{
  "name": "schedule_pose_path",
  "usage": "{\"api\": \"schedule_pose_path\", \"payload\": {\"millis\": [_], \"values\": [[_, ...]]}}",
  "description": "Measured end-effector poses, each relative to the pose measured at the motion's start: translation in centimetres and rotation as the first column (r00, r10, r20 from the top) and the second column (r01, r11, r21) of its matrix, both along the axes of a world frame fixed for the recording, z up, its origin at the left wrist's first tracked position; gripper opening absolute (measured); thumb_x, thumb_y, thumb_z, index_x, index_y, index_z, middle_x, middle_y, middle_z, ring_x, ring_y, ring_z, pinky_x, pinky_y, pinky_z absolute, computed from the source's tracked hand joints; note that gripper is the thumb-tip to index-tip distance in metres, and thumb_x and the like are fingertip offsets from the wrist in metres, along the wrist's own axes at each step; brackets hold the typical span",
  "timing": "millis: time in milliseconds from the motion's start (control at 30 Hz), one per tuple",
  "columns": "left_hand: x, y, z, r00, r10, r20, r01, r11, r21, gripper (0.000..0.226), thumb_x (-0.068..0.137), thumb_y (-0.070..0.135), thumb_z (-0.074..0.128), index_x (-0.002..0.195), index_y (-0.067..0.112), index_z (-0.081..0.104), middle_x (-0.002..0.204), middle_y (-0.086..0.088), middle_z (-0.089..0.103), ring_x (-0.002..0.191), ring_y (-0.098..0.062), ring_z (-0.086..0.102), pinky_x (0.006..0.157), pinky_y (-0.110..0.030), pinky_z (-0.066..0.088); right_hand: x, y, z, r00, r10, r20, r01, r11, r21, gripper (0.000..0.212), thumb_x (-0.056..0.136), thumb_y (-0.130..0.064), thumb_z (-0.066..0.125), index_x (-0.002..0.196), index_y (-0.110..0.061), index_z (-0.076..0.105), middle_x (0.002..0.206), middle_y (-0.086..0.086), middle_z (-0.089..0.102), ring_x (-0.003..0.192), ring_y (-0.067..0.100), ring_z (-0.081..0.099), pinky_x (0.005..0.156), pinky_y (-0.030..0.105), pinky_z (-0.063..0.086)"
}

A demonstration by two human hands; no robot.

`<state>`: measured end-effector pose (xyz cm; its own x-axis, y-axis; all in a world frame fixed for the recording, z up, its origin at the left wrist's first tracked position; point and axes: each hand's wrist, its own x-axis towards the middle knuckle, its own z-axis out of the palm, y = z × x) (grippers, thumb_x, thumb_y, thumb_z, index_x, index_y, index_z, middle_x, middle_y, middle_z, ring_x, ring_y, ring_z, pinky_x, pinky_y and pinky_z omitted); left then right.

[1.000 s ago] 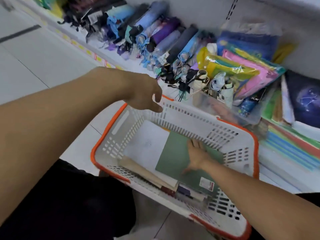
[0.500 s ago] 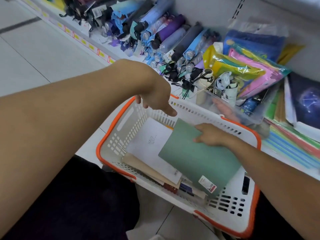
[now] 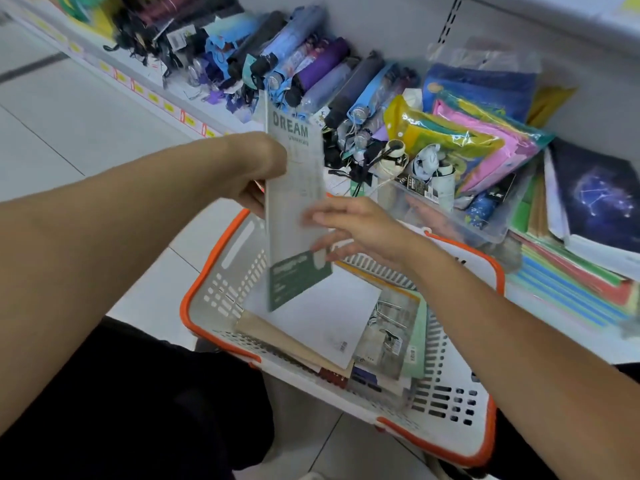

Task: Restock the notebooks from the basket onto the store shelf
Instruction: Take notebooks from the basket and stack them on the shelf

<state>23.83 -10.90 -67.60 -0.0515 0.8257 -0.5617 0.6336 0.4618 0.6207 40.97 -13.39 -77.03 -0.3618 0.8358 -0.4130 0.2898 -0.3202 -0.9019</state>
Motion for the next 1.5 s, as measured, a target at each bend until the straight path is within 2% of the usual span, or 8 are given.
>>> {"api": "schedule_pose_path", "payload": {"millis": [133,300,567,800,933,1133,1367,1500], "values": [[-1.2,1.0,2.5,0.972,-0.15,-0.18,0.158,0.987,0.027,0.017,0.102,0.009,0.038,0.108,0.006,0.053,0.087,-0.015,0.067,0.071,-0.028,0.068,0.052,-0.045,0.058,3.3,0.0,-11.5,0.697,0.107,0.709,-0.099,0.994,-0.052,0.088,0.065,-0.059,0.083,0.13,-0.007,0.055,0.133,0.012,0.058,0.114,0.03,0.058,0.094,0.039,0.049],[-2.5,1.6,3.6,0.937,-0.225,-0.267,0.229,0.973,-0.016,0.027,0.103,0.01,0.039,0.124,0.008,0.056,0.091,-0.012,0.069,0.079,-0.028,0.07,0.051,-0.046,0.058,4.0,-3.5,-18.1,0.487,0.114,0.866,-0.119,0.991,-0.064,0.131,0.051,-0.064,0.088,0.154,-0.017,0.021,0.156,0.007,0.023,0.145,0.032,0.022,0.113,0.047,0.035],[-3.3,2.1,3.1,0.948,-0.199,-0.25,0.191,0.98,-0.055,0.033,0.099,0.003,0.033,0.12,-0.006,0.057,0.103,-0.022,0.069,0.082,-0.034,0.07,0.061,-0.047,0.061,5.7,0.3,-9.6,0.718,0.439,0.54,-0.261,0.889,-0.376,0.04,0.096,-0.024,0.065,0.133,-0.017,0.051,0.115,-0.003,0.062,0.082,0.016,0.067,0.055,0.029,0.057],[-2.2,0.8,3.7,0.959,-0.23,-0.167,0.223,0.973,-0.055,0.024,0.097,0.001,0.034,0.1,-0.006,0.057,0.09,-0.02,0.067,0.073,-0.038,0.068,0.058,-0.048,0.059,5.3,0.6,10.9,0.824,0.05,0.565,-0.108,0.992,0.069,0.016,0.096,-0.007,0.06,0.112,-0.01,0.061,0.089,0.008,0.07,0.056,0.016,0.07,0.04,0.027,0.052],[0.3,-0.3,3.9,0.984,-0.088,0.155,0.102,0.991,-0.083,0.023,0.102,0.011,0.039,0.09,0.0,0.055,0.062,-0.013,0.064,0.049,-0.024,0.063,0.047,-0.036,0.058,3.6,-3.7,16.1,0.64,-0.19,0.745,-0.342,0.797,0.498,0.022,0.096,-0.015,0.054,0.118,-0.015,0.054,0.1,0.008,0.066,0.078,0.025,0.063,0.066,0.034,0.051],[3.0,-0.9,3.9,0.781,0.282,0.557,-0.285,0.955,-0.085,0.02,0.095,0.016,0.041,0.086,0.012,0.058,0.058,-0.005,0.063,0.042,-0.017,0.061,0.046,-0.032,0.057,0.8,-8.2,16.1,0.344,-0.154,0.926,-0.684,0.635,0.36,0.04,0.091,-0.008,0.045,0.127,-0.012,0.03,0.102,0.011,0.064,0.085,0.034,0.065,0.058,0.036,0.033],[2.3,-1.0,6.5,0.712,0.339,0.615,-0.413,0.91,-0.022,0.065,0.085,0.075,0.042,0.104,0.015,0.057,0.049,-0.004,0.063,0.043,-0.018,0.064,0.042,-0.028,0.052,1.6,-9.6,15.3,0.349,-0.176,0.921,-0.717,0.582,0.383,0.086,0.087,-0.013,0.06,0.153,-0.007,0.005,0.118,0.015,0.063,0.097,0.032,0.066,0.057,0.033,0.035],[3.8,-1.4,5.8,0.818,0.292,0.496,-0.375,0.924,0.075,0.033,0.083,0.014,0.074,0.109,0.001,0.059,0.074,-0.01,0.064,0.052,-0.018,0.062,0.041,-0.019,0.049,1.1,-10.3,15.1,0.314,-0.184,0.931,-0.767,0.529,0.363,0.083,0.088,-0.008,0.05,0.153,0.0,-0.001,0.107,0.014,0.065,0.09,0.032,0.065,0.049,0.033,0.028]]}}
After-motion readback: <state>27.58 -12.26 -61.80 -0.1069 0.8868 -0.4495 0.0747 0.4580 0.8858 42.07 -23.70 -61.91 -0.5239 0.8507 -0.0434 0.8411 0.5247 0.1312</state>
